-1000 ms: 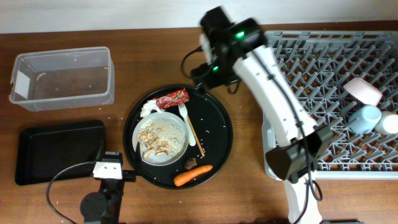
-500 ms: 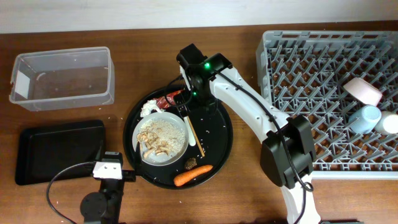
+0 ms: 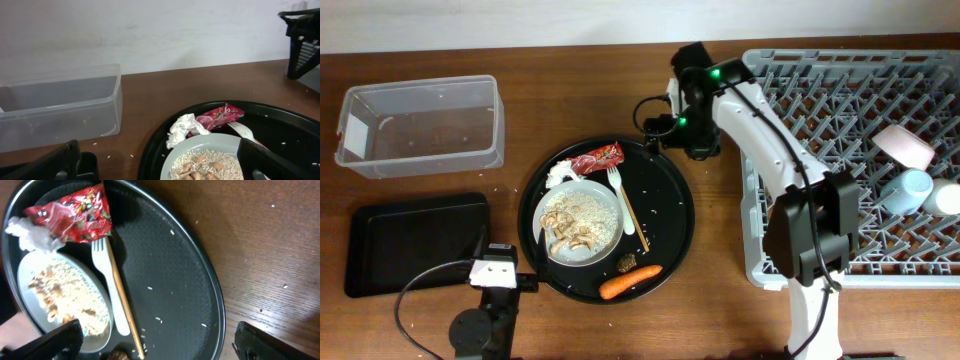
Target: Sort waste into correct bins and load items into the dishwasher rack
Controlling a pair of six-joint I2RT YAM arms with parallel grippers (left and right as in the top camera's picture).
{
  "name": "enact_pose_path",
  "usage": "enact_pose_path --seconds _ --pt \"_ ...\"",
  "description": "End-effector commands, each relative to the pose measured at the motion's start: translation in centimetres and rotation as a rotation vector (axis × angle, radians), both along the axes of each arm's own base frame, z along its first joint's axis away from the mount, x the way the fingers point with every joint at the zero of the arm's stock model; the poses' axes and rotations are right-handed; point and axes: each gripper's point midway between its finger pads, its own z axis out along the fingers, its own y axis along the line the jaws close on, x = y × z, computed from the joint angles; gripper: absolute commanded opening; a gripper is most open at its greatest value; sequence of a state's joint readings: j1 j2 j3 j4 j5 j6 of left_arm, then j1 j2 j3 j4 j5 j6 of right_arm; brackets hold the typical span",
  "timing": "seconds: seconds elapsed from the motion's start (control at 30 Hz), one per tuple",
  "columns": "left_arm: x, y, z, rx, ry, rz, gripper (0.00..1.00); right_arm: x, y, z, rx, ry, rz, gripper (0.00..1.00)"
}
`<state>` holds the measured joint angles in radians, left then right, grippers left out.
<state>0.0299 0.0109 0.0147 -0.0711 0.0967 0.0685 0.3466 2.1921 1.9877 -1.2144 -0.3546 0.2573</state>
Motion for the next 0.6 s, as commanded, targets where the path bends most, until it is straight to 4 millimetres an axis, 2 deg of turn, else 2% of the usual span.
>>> enact_pose_path --seconds 0.0,0.17,0.27,0.33,0.37,0.4,0.43,0.5,0.57 --pt "0.0 -0.1 -0.3 0.015 0.003 -0.004 0.99 0.2 -0.4 3.2 0.110 -0.021 0.007 0.99" --pt "0.0 -0.1 -0.3 0.015 0.003 -0.004 0.99 0.0 -2.7 4.4 0.106 -0.033 0.014 0.99" --pt "0.0 -0.1 -0.3 0.015 0.003 -0.004 0.99 0.4 -5.1 8.2 0.117 -0.134 -0.011 0.99" --pt "0.0 -0.1 -0.3 0.015 0.003 -0.004 0.99 0.8 -9.2 11.9 0.048 -0.252 -0.091 0.99" --pt "0.0 -0.1 -0.3 0.015 0.003 -0.004 0.99 0.8 -10.3 12.5 0.028 -0.271 -0.112 0.99" --pt "0.0 -0.1 -0.3 0.015 0.003 -0.004 0.99 0.3 -12.7 14.1 0.013 -0.298 -0.167 0.99" --pt "0.0 -0.1 -0.2 0.015 0.003 -0.004 0.99 0.0 -14.0 14.5 0.001 -0.297 -0.195 0.99" --pt "0.0 -0.1 -0.3 0.015 0.003 -0.004 0.99 -0.1 -18.0 14.4 -0.054 -0.288 -0.284 0.99" --pt "0.0 -0.1 -0.3 0.015 0.003 -0.004 0.99 0.0 -20.3 14.4 -0.057 -0.279 -0.360 0.99"
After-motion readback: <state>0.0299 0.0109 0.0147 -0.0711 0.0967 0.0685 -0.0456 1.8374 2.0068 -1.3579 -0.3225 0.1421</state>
